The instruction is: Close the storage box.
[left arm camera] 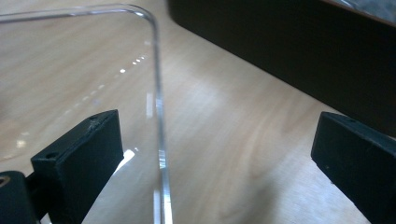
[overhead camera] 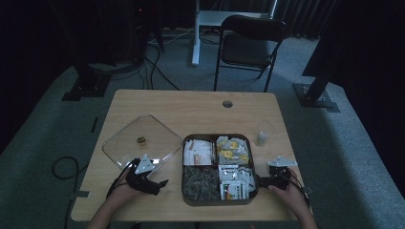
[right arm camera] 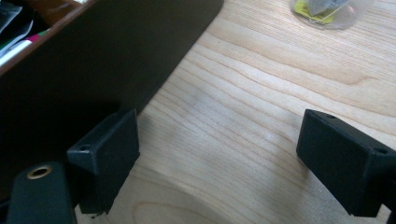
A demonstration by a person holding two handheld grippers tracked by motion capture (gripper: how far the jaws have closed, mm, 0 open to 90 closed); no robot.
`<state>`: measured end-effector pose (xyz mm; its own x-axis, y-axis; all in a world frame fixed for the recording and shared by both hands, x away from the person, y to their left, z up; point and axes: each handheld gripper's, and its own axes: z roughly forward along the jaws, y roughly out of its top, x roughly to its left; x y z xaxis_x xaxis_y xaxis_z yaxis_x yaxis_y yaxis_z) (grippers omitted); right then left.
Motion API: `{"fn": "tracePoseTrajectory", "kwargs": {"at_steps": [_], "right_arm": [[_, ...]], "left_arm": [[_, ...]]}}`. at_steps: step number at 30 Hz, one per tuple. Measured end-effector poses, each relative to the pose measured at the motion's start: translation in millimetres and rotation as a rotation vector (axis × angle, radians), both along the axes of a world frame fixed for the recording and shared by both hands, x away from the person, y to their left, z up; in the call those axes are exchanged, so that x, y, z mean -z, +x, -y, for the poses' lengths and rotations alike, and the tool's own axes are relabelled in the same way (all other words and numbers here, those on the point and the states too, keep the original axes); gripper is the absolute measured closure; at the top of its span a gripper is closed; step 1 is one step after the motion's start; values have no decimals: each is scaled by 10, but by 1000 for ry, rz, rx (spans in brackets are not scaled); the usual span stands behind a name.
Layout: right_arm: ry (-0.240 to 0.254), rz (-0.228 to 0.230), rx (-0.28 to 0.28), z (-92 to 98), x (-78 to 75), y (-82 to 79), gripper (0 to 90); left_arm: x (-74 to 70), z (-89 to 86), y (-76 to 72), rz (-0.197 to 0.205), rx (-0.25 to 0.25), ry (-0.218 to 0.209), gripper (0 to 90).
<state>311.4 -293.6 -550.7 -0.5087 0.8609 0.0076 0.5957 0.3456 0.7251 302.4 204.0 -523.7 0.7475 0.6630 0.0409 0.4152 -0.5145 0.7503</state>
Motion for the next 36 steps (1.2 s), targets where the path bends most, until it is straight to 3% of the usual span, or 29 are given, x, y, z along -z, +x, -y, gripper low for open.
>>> {"fn": "tracePoseTrajectory", "kwargs": {"at_steps": [15, 29, 36], "right_arm": [[0, 0, 0, 0, 0, 0, 124], [0, 0, 0, 1, 0, 0, 124], [0, 0, -1, 1, 0, 0, 124]], "left_arm": [[-57, -164, 175, 38, -175, -6, 24], [-58, -328, 395, 44, -285, -41, 25], [-54, -354, 530, 41, -328, -24, 25]]}}
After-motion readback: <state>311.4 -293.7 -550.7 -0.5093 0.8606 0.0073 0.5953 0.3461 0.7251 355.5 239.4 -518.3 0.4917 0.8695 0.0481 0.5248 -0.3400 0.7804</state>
